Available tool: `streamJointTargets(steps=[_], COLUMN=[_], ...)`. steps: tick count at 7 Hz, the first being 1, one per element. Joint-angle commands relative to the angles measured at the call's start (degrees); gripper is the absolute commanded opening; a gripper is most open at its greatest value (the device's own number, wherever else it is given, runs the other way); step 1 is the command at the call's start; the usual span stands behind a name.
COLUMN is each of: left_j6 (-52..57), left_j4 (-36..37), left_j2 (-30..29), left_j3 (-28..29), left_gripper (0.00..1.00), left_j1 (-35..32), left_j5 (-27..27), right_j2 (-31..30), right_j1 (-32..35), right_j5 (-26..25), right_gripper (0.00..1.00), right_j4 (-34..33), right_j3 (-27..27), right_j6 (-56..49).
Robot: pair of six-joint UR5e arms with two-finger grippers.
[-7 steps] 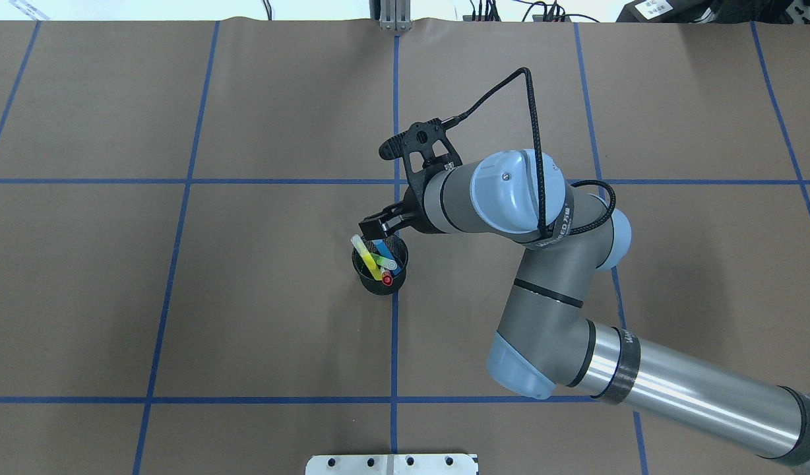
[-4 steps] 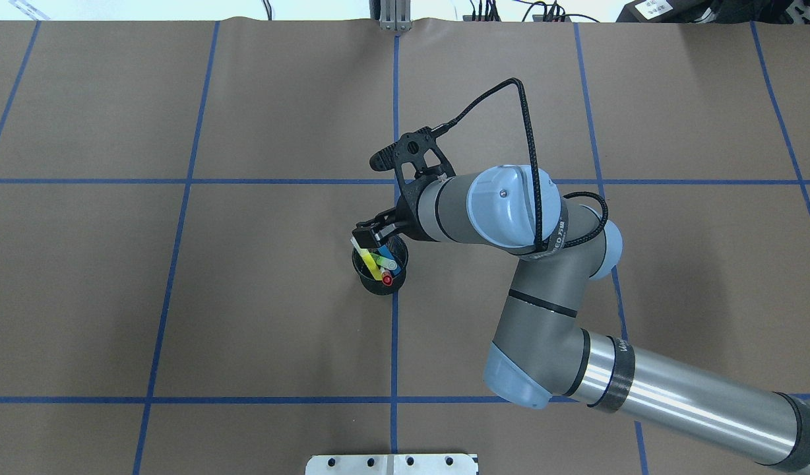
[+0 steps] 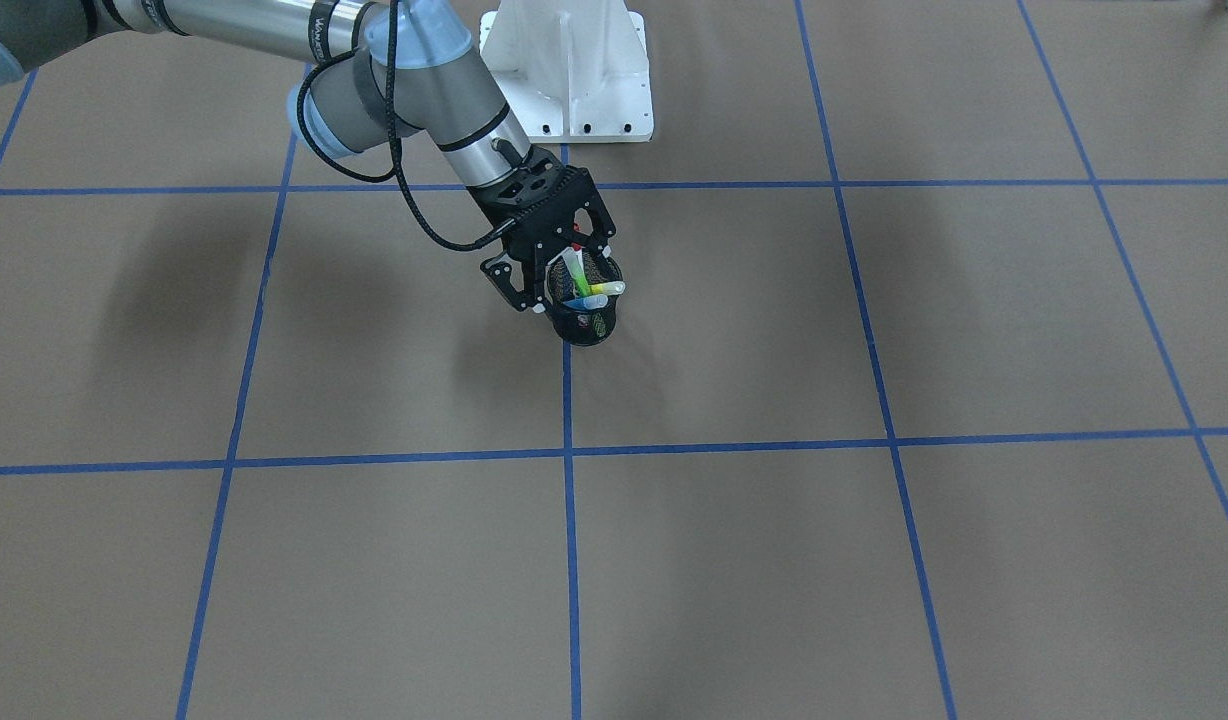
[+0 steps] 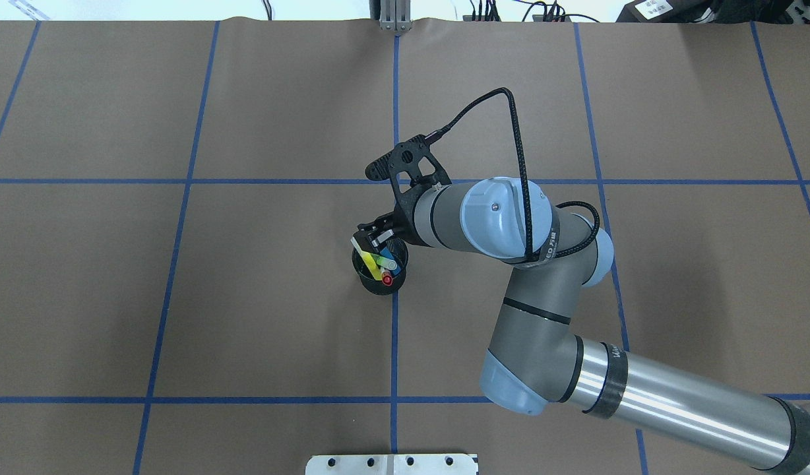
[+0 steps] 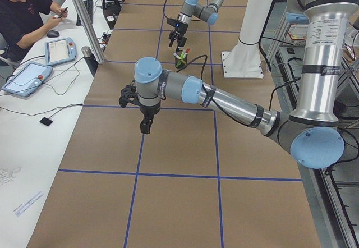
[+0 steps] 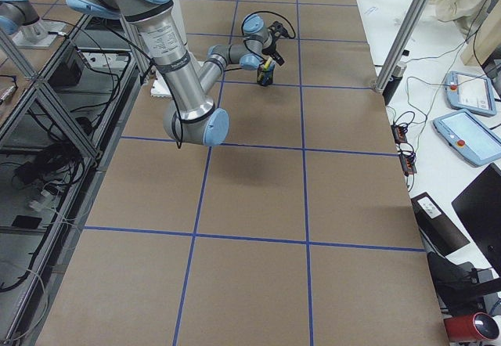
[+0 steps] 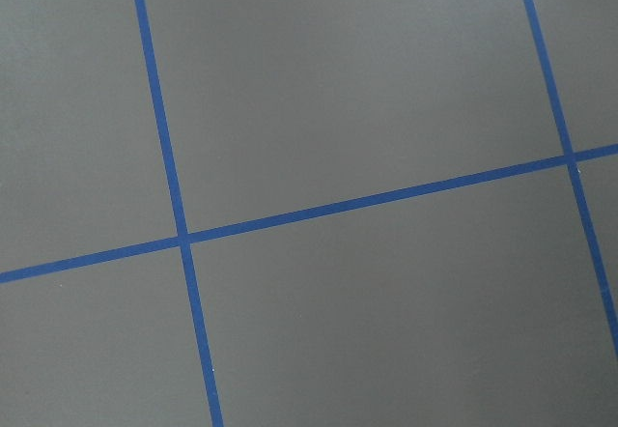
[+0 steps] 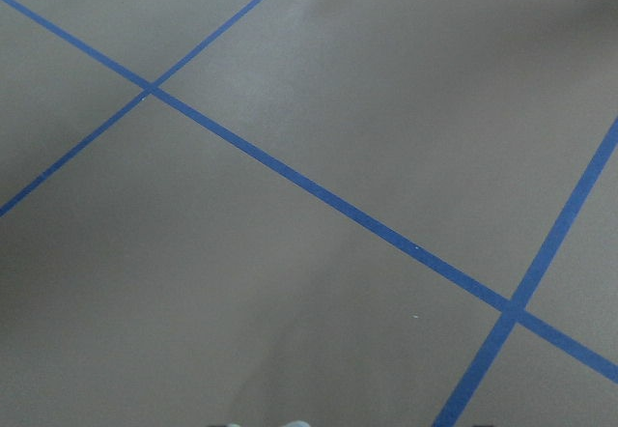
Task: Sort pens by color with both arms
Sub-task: 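Lower the right gripper onto the blue marker in the cup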
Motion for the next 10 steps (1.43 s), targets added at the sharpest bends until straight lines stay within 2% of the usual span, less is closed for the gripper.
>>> streamJointTargets(steps=[1,8,10], left_j6=[0.0,0.0,0.0], left_j4=[0.0,0.0,0.0], left_j2=[0.0,0.0,0.0], left_j3=[-0.01,-0.1,-0.01], left_gripper=[0.99,0.99,0.99], left_j1=[0.0,0.0,0.0], left_j5=[0.0,0.0,0.0], right_j2=[0.01,0.54,1.07], right_j1=[-1.72,-2.17,-2.17], right_j5=[-1.94,-2.65,-2.65], right_gripper=[0.73,0.63,0.63], right_j4=[0.29,0.37,0.37], right_j3=[-0.3,-1.7,-1.97], right_j6=[0.21,0.48,0.57])
